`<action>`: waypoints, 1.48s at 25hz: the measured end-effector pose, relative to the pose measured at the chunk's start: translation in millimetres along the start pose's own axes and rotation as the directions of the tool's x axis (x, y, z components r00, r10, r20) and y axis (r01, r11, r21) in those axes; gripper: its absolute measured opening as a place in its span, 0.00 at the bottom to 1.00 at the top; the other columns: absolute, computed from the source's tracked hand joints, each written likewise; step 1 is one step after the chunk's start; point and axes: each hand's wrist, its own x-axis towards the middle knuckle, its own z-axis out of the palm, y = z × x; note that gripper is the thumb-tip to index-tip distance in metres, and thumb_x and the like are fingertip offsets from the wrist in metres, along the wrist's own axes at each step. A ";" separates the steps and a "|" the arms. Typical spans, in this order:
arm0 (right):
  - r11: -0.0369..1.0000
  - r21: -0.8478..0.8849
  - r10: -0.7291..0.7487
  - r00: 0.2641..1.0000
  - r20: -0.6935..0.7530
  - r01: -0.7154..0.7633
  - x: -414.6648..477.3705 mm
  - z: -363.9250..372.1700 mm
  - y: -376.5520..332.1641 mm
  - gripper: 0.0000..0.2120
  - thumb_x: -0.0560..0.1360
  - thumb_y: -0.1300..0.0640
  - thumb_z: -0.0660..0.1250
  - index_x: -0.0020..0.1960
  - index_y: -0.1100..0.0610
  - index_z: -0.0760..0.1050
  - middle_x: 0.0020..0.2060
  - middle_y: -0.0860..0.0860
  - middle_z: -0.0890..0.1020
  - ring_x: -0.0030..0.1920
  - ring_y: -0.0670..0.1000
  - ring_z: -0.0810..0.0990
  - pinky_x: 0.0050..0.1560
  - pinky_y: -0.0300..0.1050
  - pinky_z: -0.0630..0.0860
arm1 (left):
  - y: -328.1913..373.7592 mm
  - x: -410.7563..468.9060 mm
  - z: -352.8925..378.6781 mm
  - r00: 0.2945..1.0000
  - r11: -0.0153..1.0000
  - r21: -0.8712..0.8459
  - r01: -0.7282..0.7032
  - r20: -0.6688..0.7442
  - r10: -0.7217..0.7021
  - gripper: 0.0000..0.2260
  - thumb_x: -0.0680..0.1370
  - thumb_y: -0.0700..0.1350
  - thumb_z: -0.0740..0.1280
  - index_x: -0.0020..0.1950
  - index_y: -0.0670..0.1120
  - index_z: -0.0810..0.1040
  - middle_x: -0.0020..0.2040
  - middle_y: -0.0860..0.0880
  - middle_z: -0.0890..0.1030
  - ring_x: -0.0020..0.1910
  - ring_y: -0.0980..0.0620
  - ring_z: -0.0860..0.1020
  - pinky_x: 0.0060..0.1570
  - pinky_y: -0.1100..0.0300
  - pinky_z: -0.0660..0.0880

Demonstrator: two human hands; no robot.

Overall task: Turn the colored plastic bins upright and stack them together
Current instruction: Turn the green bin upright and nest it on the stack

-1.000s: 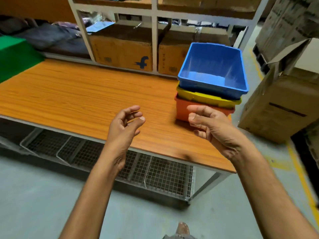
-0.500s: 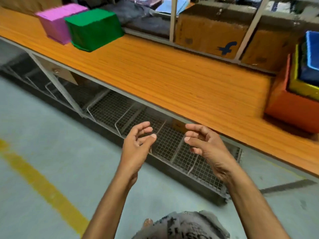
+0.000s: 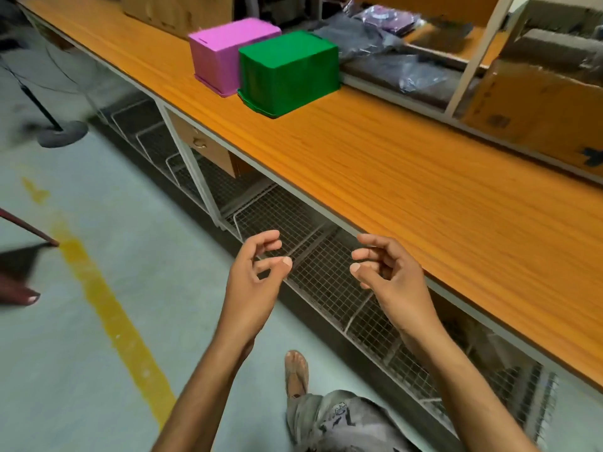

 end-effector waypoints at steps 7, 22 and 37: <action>0.977 -0.123 -0.168 0.985 0.050 0.173 177.6 89.0 -28.6 0.17 0.78 0.57 0.73 0.65 0.46 0.76 0.52 0.46 0.82 0.48 0.45 0.81 0.50 0.36 0.79 | 15.0 165.1 -69.3 0.985 0.955 0.281 -0.096 -0.111 0.132 0.17 0.80 0.43 0.69 0.67 0.59 0.75 0.62 0.58 0.78 0.57 0.65 0.77 0.47 0.70 0.74; 0.902 -0.401 -0.261 0.944 -0.203 0.163 432.2 257.4 -33.1 0.20 0.77 0.54 0.72 0.67 0.43 0.74 0.56 0.40 0.79 0.51 0.40 0.80 0.42 0.36 0.78 | -1.9 480.0 -173.4 0.961 0.849 0.451 -0.277 0.120 0.249 0.21 0.80 0.41 0.69 0.70 0.58 0.72 0.62 0.58 0.74 0.59 0.61 0.75 0.48 0.64 0.75; 0.385 -0.922 -0.307 0.937 -0.166 -0.037 610.9 333.5 -10.2 0.20 0.79 0.52 0.65 0.70 0.52 0.76 0.63 0.48 0.82 0.57 0.53 0.78 0.56 0.48 0.77 | -28.0 709.4 -156.7 0.827 0.570 0.612 -0.549 0.497 0.263 0.22 0.78 0.46 0.69 0.72 0.53 0.72 0.65 0.53 0.76 0.64 0.50 0.74 0.60 0.51 0.75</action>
